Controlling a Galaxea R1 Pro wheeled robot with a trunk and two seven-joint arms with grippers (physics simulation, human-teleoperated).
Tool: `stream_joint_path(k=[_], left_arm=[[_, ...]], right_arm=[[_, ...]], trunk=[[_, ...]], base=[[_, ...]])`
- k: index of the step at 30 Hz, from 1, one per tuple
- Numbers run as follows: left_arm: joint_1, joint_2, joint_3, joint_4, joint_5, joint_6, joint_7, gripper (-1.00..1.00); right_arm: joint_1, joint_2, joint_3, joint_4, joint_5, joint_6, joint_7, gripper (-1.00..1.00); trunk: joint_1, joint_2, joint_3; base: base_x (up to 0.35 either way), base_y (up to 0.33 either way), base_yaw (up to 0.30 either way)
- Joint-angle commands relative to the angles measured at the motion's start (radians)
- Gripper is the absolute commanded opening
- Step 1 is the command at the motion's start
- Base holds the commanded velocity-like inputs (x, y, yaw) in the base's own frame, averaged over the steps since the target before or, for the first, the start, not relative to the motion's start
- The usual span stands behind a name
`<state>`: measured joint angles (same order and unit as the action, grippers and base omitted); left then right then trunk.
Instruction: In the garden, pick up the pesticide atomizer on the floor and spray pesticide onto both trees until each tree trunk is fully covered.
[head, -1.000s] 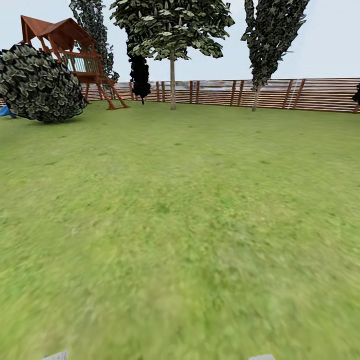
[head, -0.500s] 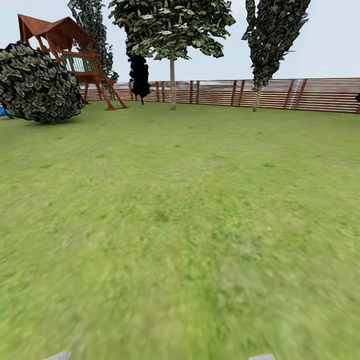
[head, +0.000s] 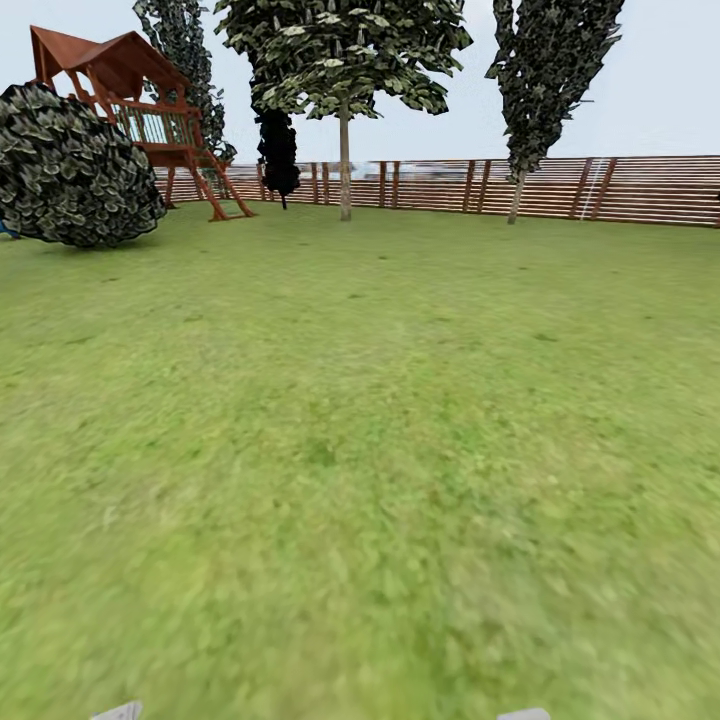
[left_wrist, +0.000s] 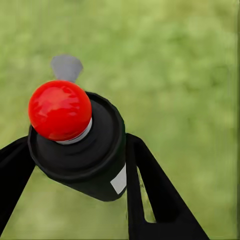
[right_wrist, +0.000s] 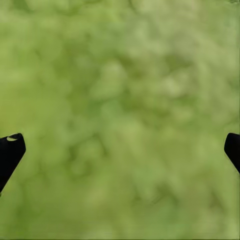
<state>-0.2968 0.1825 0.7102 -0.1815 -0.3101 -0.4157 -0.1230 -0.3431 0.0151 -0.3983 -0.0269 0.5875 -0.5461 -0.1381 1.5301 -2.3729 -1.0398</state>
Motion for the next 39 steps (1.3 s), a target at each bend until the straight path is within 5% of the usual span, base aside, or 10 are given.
stream_joint_path(k=[1,39], left_arm=[[-0.001,0.0,0.009,0.001,-0.006,-0.003,-0.006,-1.0],[-0.001,0.0,0.008,0.001,-0.006,-0.003,-0.006,-1.0]], right_arm=[[-0.001,0.0,-0.004,0.001,0.011,-0.002,-0.007,1.0],[-0.001,0.0,-0.004,0.001,0.011,-0.002,-0.007,1.0]], trunk=[[0.0,0.0,-0.001],[0.0,0.0,-0.001]], base=[[0.338,0.0,0.0],[0.338,0.0,0.0]])
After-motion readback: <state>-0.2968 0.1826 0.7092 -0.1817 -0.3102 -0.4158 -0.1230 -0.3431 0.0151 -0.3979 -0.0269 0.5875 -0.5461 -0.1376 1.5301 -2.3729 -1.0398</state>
